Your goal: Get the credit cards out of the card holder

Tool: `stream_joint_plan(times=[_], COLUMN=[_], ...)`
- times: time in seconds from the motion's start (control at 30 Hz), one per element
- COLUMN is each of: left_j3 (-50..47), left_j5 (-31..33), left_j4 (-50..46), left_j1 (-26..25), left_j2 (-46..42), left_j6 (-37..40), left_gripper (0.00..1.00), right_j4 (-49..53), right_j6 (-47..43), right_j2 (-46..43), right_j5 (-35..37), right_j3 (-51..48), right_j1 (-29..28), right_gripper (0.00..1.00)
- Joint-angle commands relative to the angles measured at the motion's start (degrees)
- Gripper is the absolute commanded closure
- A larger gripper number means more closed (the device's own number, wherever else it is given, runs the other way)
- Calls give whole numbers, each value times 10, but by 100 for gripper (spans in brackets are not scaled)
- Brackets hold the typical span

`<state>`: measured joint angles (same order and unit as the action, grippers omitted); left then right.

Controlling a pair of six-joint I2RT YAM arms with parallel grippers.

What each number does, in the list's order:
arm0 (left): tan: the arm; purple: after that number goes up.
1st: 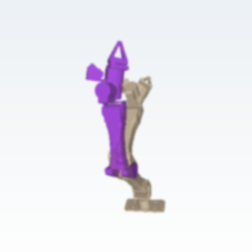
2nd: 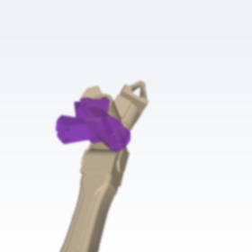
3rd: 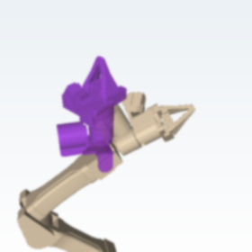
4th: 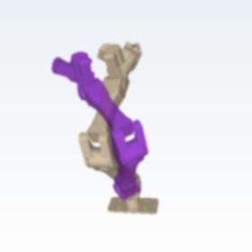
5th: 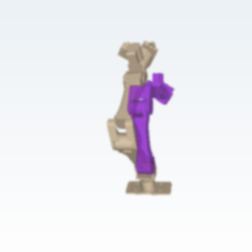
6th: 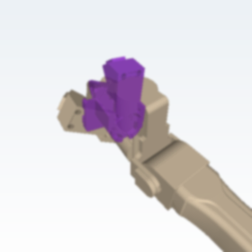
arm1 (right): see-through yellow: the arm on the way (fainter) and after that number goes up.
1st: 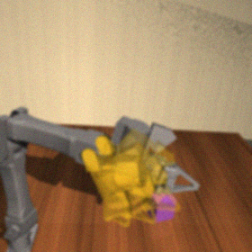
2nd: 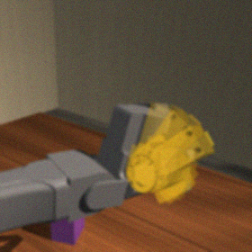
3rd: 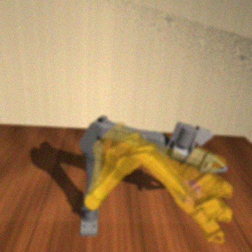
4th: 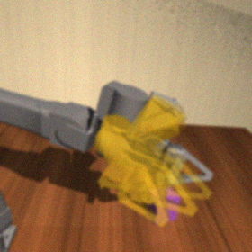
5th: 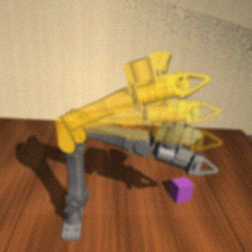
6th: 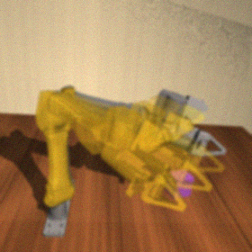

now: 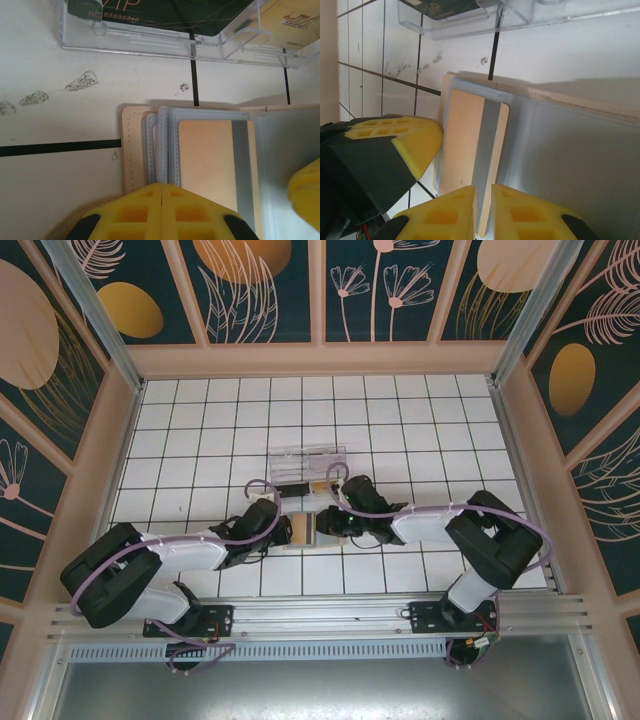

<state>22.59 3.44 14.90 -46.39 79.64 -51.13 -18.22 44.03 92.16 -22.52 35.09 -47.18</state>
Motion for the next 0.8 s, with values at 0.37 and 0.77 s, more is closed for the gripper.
stream_joint_plan(times=[0.37, 0.77], left_j3=[-23, -19], left_j5=[-17, -11], left_j4=[-9, -24], left_j1=[5, 5], left_j2=[5, 6], left_j6=[-13, -19], left_gripper=[93, 100], right_j4=[-20, -18], right_j6=[21, 23], right_j2=[53, 46], right_j5=[-22, -21], right_j3=[31, 26], right_j1=[-5, -5], right_gripper=[82, 100])
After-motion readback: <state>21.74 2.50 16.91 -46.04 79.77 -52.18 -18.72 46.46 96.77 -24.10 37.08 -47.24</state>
